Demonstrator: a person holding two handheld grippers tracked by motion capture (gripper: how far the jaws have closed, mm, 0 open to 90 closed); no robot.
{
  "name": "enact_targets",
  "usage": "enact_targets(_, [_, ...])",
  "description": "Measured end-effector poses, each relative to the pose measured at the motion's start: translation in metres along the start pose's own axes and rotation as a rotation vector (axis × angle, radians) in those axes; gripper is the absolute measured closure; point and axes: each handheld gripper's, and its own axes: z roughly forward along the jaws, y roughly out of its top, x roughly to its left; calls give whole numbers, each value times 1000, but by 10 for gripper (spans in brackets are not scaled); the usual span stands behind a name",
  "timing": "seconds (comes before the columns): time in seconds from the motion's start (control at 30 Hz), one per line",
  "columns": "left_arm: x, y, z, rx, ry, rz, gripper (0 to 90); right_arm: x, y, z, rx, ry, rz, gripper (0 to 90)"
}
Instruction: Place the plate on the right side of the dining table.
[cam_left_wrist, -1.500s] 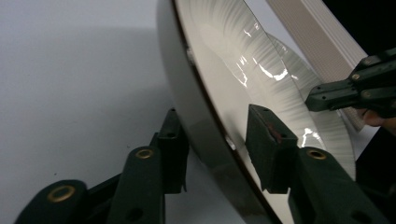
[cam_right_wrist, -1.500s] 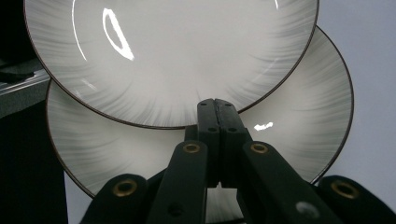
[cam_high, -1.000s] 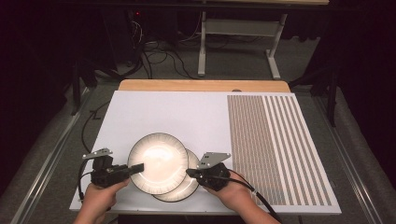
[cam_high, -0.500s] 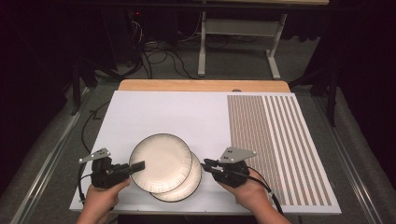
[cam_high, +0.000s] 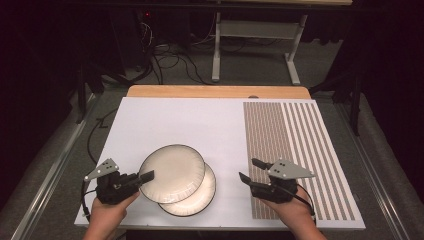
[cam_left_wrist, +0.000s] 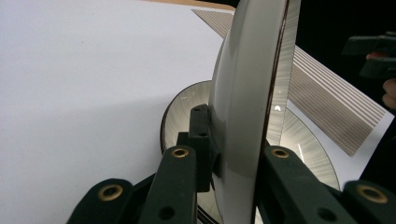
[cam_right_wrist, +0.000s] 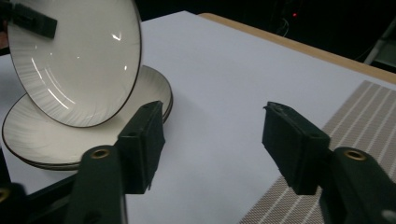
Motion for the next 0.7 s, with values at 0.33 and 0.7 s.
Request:
enact_targets(0.33, [-3, 3, -8, -51, 73, 92, 810, -24, -11, -26, -67, -32, 77, 71])
enact_targets(0.7, [-6, 3, -12, -67, 67, 181, 809, -22, -15, -27, -42, -56, 64, 5])
